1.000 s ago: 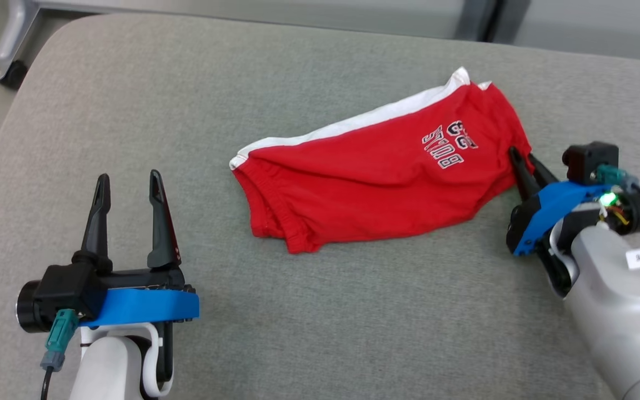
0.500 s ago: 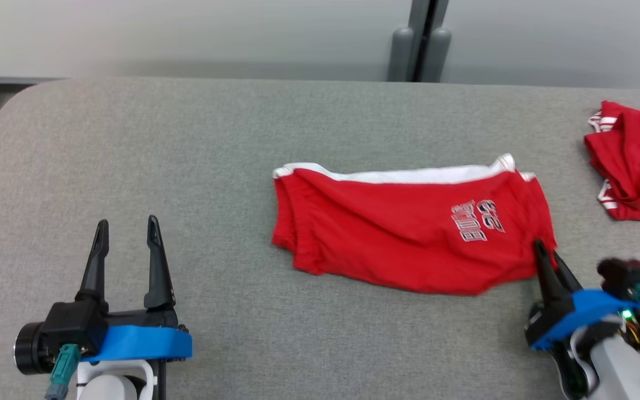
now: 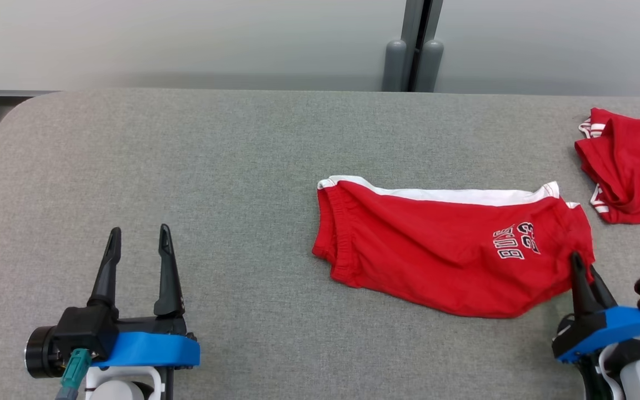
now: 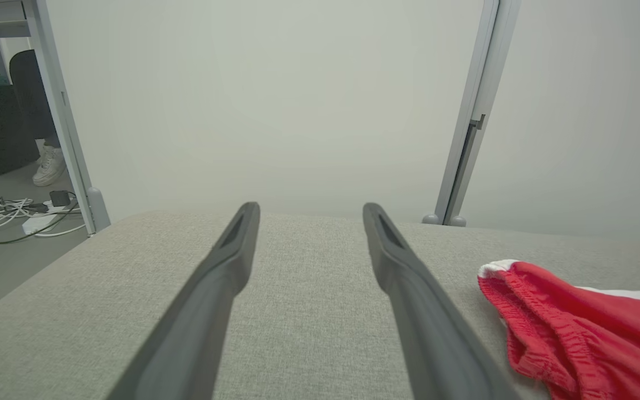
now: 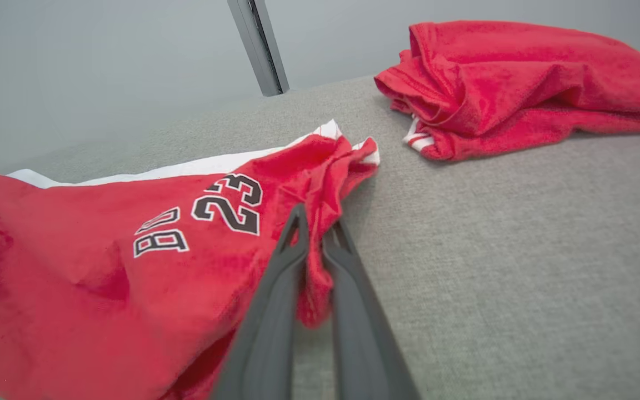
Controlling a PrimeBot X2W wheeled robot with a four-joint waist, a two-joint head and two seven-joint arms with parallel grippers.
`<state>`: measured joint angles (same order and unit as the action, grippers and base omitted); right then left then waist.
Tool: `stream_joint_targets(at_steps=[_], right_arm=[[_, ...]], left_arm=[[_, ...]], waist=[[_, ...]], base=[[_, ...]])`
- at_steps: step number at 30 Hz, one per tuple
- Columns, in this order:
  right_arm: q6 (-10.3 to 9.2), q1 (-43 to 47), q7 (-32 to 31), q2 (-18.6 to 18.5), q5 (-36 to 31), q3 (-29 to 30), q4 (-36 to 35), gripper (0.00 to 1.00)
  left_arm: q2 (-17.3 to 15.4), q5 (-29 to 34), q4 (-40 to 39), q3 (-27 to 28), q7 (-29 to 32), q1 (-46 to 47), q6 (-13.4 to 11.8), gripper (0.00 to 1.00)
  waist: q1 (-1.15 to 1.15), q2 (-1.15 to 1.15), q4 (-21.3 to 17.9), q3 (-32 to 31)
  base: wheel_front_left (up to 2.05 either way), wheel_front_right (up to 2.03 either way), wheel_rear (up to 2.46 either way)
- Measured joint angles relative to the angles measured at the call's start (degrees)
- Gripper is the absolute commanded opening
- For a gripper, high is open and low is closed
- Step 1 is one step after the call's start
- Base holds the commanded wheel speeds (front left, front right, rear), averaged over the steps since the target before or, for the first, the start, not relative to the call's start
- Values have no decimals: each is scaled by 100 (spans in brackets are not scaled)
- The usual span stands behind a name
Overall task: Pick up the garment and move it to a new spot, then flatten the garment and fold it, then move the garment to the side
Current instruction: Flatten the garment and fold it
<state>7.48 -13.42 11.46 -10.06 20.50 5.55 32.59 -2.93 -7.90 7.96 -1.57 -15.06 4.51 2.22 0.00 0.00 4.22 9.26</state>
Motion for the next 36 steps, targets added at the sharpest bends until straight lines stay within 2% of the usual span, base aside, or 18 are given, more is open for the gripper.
stream_joint_targets(at_steps=[6,15,26,36], right_arm=[[0,-308,-202,213,-247,-82,-468,0],[0,-1137,-481,547,-431,-795,-746,0],[0,-1624,-372,691,-448,-1864,-143,0],[0,-1575,86,719,9,-2992,222,0]], left_arm=[[1,1,45,-67,0,24,20,100],[0,-15,91,-159,0,108,33,100],[-1,-119,111,-264,0,161,-11,100],[0,-168,131,-304,0,164,-26,100]], waist=[[0,0,52,11],[0,0,249,1],[1,0,558,95],[1,0,746,106]], base=[[0,0,0],[0,0,0],[0,0,0],[0,0,0]])
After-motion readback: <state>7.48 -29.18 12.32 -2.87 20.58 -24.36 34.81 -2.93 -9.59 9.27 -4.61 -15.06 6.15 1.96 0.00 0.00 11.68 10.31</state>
